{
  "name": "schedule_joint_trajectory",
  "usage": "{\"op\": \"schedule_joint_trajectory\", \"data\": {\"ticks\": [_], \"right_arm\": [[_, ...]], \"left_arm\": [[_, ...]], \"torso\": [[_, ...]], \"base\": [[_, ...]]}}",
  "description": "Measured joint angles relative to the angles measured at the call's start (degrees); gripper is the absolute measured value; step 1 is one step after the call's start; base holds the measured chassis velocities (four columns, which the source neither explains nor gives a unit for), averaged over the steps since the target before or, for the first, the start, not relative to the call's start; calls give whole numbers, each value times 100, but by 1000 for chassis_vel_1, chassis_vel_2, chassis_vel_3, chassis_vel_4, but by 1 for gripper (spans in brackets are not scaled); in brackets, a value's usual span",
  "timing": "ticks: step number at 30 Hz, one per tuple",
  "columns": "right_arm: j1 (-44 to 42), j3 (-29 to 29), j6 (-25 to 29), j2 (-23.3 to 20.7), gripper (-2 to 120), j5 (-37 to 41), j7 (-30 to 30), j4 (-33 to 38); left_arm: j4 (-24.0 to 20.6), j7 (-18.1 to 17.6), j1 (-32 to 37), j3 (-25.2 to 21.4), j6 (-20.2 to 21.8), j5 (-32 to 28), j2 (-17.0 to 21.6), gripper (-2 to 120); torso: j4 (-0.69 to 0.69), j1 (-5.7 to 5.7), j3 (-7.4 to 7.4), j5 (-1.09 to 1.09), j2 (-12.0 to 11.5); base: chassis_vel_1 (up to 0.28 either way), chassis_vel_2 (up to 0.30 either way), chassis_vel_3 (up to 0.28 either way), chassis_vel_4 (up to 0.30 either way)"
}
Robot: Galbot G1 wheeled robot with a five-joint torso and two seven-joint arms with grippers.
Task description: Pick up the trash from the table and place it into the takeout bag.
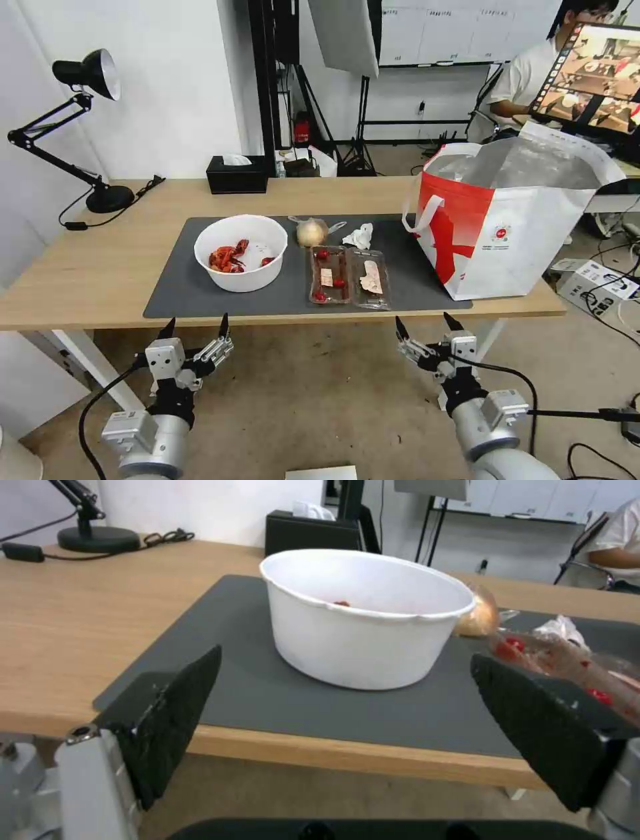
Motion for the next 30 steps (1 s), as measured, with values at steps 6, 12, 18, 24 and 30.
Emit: {"op": "schedule_joint_trajectory", "data": {"ticks": [6,12,18,24,30], "right_arm": [[698,-137,-249,-218,100,3059,997,97],[1200,-305,3,-214,100,4717,1705,-76],[1580,-613,447,155,100,5476,2171,-349],[1879,-768,736,476,100,5491,2310,-604],[2108,-865,967,794,100,5338,2574,-919]], "left_arm": [[-34,21,54,-40,-2,0,-6,100],[-34,23,64,-74,-3,2,-1,100],[37,23,80,-109,-5,14,0,100],[94,23,78,-148,-6,18,23,100],[172,22,53,-187,-8,2,76,100]], "torso": [[0,0,0,0,0],[0,1,0,-1,0],[0,1,0,-1,0],[0,1,0,-1,0],[1,0,0,-1,0]], "base": [[0,0,0,0],[0,0,0,0],[0,0,0,0],[0,0,0,0],[0,0,0,0]]}}
